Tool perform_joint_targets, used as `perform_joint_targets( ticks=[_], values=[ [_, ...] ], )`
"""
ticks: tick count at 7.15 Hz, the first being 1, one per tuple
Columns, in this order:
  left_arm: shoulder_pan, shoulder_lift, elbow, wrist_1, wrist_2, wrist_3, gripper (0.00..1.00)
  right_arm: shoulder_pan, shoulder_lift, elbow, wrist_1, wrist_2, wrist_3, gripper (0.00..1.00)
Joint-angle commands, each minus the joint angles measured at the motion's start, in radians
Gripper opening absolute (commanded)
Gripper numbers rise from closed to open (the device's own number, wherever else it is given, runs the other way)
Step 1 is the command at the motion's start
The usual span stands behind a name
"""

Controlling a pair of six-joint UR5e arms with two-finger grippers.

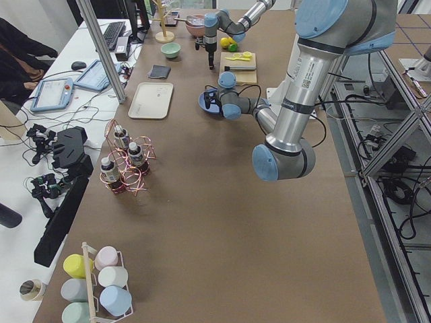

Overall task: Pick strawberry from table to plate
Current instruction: 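Release the plate with the left gripper while the right grasps the strawberry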

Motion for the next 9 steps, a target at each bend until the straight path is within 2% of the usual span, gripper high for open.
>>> perform_joint_targets(
  ticks=[1, 2, 3, 6, 7, 8, 9],
  values=[
    [0.003, 0.001, -0.007, -0.002, 0.015, -0.006, 0.98, 0.000, 0.000, -0.005, 0.000, -0.001, 0.003, 0.76],
    [-0.006, 0.001, -0.011, -0.002, 0.015, -0.006, 0.98, 0.000, 0.000, -0.009, 0.000, -0.001, -0.003, 0.28],
    [-0.011, 0.002, -0.028, -0.001, 0.015, -0.006, 0.98, -0.002, 0.003, -0.010, 0.000, -0.001, -0.012, 0.00],
    [-0.067, 0.034, -0.086, 0.007, -0.014, -0.002, 0.98, 0.057, 0.022, 0.023, -0.008, 0.028, -0.018, 0.00],
    [-0.139, 0.046, -0.090, 0.007, -0.055, 0.000, 0.98, 0.086, 0.051, 0.035, -0.015, 0.079, -0.017, 0.00],
    [-0.188, 0.091, -0.082, 0.008, -0.057, 0.138, 0.98, 0.097, 0.094, 0.037, -0.032, 0.099, -0.015, 0.00],
    [-0.224, 0.152, -0.079, 0.007, -0.053, 0.504, 0.98, 0.094, 0.162, 0.037, -0.096, 0.097, -0.014, 0.00]
  ],
)
